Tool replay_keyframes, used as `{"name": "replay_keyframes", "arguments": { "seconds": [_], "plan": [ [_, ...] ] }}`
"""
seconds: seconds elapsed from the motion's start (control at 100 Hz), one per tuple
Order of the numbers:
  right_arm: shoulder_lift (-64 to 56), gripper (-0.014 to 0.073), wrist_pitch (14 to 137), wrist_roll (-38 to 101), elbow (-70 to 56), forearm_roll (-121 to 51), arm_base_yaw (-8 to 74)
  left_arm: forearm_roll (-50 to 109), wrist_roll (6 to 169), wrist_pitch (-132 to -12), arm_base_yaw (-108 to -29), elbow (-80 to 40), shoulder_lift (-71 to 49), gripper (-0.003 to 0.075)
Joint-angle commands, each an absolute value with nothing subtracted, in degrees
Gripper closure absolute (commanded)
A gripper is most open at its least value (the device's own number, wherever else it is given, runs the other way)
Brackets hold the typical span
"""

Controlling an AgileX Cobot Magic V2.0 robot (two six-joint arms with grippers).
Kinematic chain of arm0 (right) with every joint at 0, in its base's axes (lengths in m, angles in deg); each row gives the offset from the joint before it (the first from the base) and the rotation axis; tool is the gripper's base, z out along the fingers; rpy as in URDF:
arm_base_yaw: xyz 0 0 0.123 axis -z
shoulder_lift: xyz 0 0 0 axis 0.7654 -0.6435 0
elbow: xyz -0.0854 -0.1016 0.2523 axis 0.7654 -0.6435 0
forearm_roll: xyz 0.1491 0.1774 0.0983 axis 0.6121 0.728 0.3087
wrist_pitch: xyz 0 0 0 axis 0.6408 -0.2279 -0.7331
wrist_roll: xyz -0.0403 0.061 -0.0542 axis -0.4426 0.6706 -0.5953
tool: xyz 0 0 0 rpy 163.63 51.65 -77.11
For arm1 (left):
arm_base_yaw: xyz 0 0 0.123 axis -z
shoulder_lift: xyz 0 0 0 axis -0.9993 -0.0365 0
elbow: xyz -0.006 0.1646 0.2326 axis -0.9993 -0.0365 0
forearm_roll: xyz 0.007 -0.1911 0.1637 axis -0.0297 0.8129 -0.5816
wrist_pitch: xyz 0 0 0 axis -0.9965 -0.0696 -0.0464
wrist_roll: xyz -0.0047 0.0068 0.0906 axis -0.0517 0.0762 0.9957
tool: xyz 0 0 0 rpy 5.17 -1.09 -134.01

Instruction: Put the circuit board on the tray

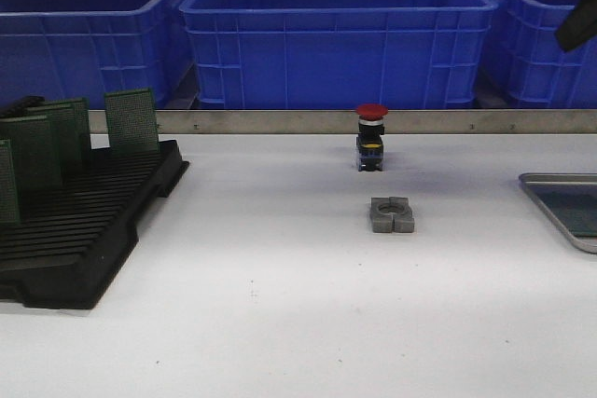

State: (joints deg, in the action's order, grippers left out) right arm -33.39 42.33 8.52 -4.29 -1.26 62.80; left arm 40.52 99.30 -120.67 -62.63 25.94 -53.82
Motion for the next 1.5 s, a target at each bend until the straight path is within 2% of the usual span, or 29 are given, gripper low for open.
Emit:
{"name": "replay_keyframes", "arguments": {
  "seconds": [0.0, 0.22, 0.52, 0.79, 1.04, 1.23, 1.49],
  "plan": [
    [-28.0, 0.0137, 44.0, 7.6, -3.2, -0.7, 61.1, 40.9, 96.3, -116.0, -63.8, 26.1, -48.3, 0.0154],
    [-18.8, 0.0137, 48.8, 6.5, -7.3, -1.6, 59.0, 35.6, 91.9, -104.5, -64.7, 16.0, -39.6, 0.0154],
    [-2.5, 0.0137, 60.3, 3.0, -18.1, -1.6, 59.0, 35.3, 85.1, -83.5, -67.3, -6.8, -22.6, 0.0154],
    [13.2, 0.0137, 67.6, 1.4, -27.5, -1.6, 59.0, 35.8, 82.9, -78.0, -73.0, -23.5, -7.6, 0.0154],
    [25.8, 0.0137, 68.7, 1.1, -35.5, -1.1, 59.0, 37.3, 82.9, -71.1, -75.1, -35.5, 4.8, 0.0154],
    [32.3, 0.0138, 69.7, 1.1, -39.7, -1.1, 59.0, 37.2, 82.9, -69.5, -75.1, -40.5, 10.1, 0.0154],
    [33.1, 0.0141, 70.2, 1.1, -41.0, -1.1, 59.0, 37.2, 82.9, -70.0, -75.1, -40.9, 10.6, 0.0154]
  ]
}}
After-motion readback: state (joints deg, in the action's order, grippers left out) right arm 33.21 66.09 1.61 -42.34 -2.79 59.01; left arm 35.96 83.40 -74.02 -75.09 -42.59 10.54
